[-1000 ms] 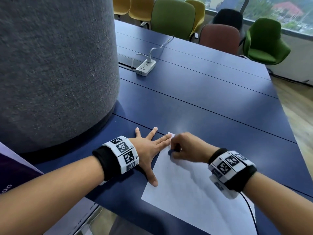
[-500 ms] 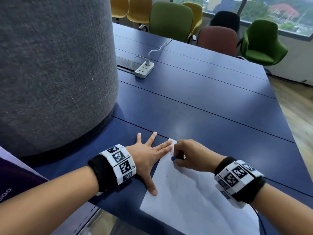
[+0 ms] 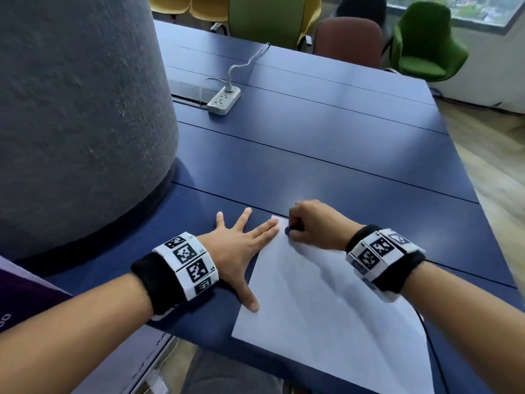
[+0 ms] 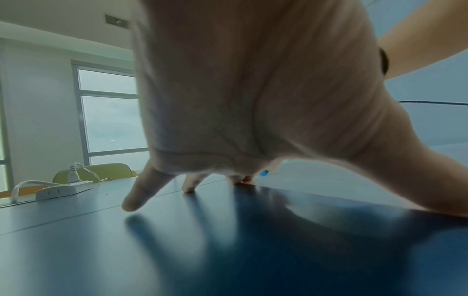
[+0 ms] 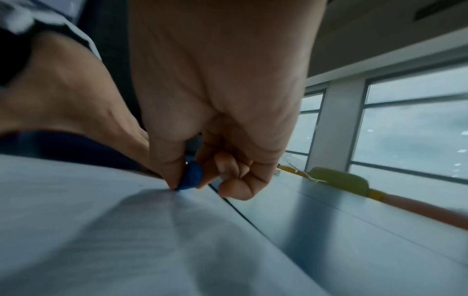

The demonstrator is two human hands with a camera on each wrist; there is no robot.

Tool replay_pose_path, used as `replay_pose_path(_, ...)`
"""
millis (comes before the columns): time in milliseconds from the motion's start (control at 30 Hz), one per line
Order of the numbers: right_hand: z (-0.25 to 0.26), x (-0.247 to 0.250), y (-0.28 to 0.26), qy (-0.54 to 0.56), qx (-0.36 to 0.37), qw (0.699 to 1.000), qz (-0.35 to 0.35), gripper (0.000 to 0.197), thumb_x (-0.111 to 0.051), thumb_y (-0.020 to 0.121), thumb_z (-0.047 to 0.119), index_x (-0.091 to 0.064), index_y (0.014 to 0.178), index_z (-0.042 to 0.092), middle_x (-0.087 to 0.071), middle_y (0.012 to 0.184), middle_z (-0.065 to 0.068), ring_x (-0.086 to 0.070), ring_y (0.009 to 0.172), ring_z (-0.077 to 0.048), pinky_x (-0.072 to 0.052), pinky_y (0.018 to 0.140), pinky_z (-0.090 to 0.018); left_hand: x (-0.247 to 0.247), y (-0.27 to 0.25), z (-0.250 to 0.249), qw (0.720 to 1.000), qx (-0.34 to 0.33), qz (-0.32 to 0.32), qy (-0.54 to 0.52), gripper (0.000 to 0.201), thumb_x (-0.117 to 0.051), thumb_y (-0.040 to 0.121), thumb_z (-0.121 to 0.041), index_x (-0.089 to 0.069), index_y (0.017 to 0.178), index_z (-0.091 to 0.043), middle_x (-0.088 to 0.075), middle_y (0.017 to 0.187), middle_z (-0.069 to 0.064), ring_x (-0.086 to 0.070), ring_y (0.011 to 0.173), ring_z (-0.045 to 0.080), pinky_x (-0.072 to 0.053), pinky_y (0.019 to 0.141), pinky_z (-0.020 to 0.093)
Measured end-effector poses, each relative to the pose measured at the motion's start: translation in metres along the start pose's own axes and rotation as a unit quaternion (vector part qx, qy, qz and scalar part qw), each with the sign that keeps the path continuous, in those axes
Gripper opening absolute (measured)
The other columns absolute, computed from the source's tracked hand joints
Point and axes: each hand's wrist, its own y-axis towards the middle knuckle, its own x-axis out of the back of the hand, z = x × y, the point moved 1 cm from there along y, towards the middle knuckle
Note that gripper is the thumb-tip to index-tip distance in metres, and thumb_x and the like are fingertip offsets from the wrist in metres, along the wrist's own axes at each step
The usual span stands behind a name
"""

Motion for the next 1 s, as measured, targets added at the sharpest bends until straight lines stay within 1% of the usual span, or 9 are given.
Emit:
replay_pose_path(67, 0.002, -0.003, -0.001, 0.011, 0.016, 1.000, -0.006, 0.016, -0.062, 0.080, 0.021, -0.051, 0.069, 0.018, -0.053, 0.076, 0.002, -0.052, 0.070, -0.024, -0.047, 0.065, -0.035, -0.001, 0.001, 0.001, 1.000, -0.004, -0.005, -0.007, 0.150, -0.072, 0.048, -0.083, 0.030, 0.147, -0.035, 0.034, 0.152, -0.027, 0.030, 0.143, 0.033, 0.007, 0.102, 0.078)
replay_pose_path(200, 0.022, -0.013, -0.017, 0.021, 0.094, 0.992, 0.081, 0.010, -0.063, 0.078, 0.017, -0.062, 0.075, 0.008, -0.063, 0.079, -0.005, -0.057, 0.069, -0.026, -0.047, 0.061, -0.034, -0.001, 0.001, 0.002, 1.000, -0.010, -0.007, -0.026, 0.151, -0.075, 0.047, -0.080, 0.033, 0.144, -0.040, 0.034, 0.151, -0.028, 0.033, 0.142, 0.032, 0.013, 0.101, 0.076)
replay_pose_path(367, 0.002, 0.000, 0.003, -0.005, 0.016, 1.000, -0.004, 0.016, -0.061, 0.081, 0.019, -0.052, 0.069, 0.014, -0.053, 0.075, 0.000, -0.050, 0.069, -0.024, -0.039, 0.060, -0.031, -0.001, 0.001, 0.002, 1.000, -0.006, 0.004, -0.017, 0.150, -0.072, 0.049, -0.082, 0.031, 0.147, -0.035, 0.037, 0.149, -0.029, 0.036, 0.141, 0.031, 0.013, 0.101, 0.076)
replay_pose_path(467, 0.020, -0.013, -0.012, 0.004, 0.082, 0.995, 0.049, 0.013, -0.060, 0.078, 0.015, -0.055, 0.069, 0.007, -0.058, 0.074, -0.004, -0.052, 0.065, -0.026, -0.042, 0.058, -0.034, 0.000, 0.000, 0.002, 1.000, -0.008, 0.001, -0.029, 0.150, -0.075, 0.049, -0.080, 0.033, 0.145, -0.038, 0.035, 0.151, -0.027, 0.035, 0.141, 0.031, 0.015, 0.101, 0.076)
replay_pose_path(533, 0.022, -0.014, -0.017, 0.019, 0.086, 0.993, 0.080, 0.014, -0.063, 0.080, 0.017, -0.060, 0.073, 0.004, -0.063, 0.074, -0.008, -0.056, 0.067, -0.027, -0.047, 0.061, -0.037, 0.001, 0.000, 0.002, 1.000, -0.006, 0.006, -0.025, 0.150, -0.075, 0.050, -0.079, 0.034, 0.145, -0.038, 0.035, 0.152, -0.026, 0.036, 0.141, 0.031, 0.015, 0.101, 0.076)
replay_pose_path(667, -0.002, -0.003, -0.004, 0.035, 0.011, 0.999, 0.000, 0.014, -0.064, 0.080, 0.018, -0.061, 0.074, 0.006, -0.063, 0.076, -0.005, -0.058, 0.069, -0.024, -0.050, 0.067, -0.040, 0.000, 0.000, 0.002, 1.000, -0.001, 0.016, -0.016, 0.150, -0.073, 0.050, -0.081, 0.032, 0.146, -0.035, 0.036, 0.150, -0.027, 0.036, 0.140, 0.031, 0.013, 0.102, 0.077)
replay_pose_path(733, 0.003, -0.008, -0.011, 0.031, 0.030, 0.999, 0.010, 0.012, -0.063, 0.079, 0.016, -0.060, 0.072, 0.008, -0.061, 0.077, -0.003, -0.056, 0.069, -0.024, -0.049, 0.064, -0.036, 0.000, 0.001, 0.000, 1.000, -0.005, 0.015, -0.018, 0.150, -0.073, 0.050, -0.081, 0.031, 0.147, -0.034, 0.036, 0.151, -0.026, 0.036, 0.140, 0.032, 0.014, 0.102, 0.077)
replay_pose_path(833, 0.018, -0.014, -0.022, 0.034, 0.074, 0.994, 0.074, 0.011, -0.063, 0.079, 0.017, -0.061, 0.074, 0.007, -0.064, 0.077, -0.005, -0.057, 0.069, -0.024, -0.048, 0.064, -0.035, 0.001, 0.000, 0.001, 1.000, -0.006, 0.010, -0.022, 0.149, -0.074, 0.051, -0.079, 0.031, 0.147, -0.034, 0.035, 0.152, -0.025, 0.036, 0.140, 0.032, 0.014, 0.102, 0.077)
replay_pose_path(1000, -0.002, -0.003, -0.009, 0.040, 0.011, 0.999, 0.004, 0.012, -0.063, 0.080, 0.016, -0.062, 0.076, 0.005, -0.063, 0.081, -0.006, -0.058, 0.073, -0.024, -0.051, 0.070, -0.041, 0.001, 0.000, 0.000, 1.000, -0.004, 0.015, -0.020, 0.149, -0.074, 0.052, -0.079, 0.031, 0.147, -0.034, 0.036, 0.151, -0.026, 0.036, 0.140, 0.032, 0.014, 0.102, 0.077)
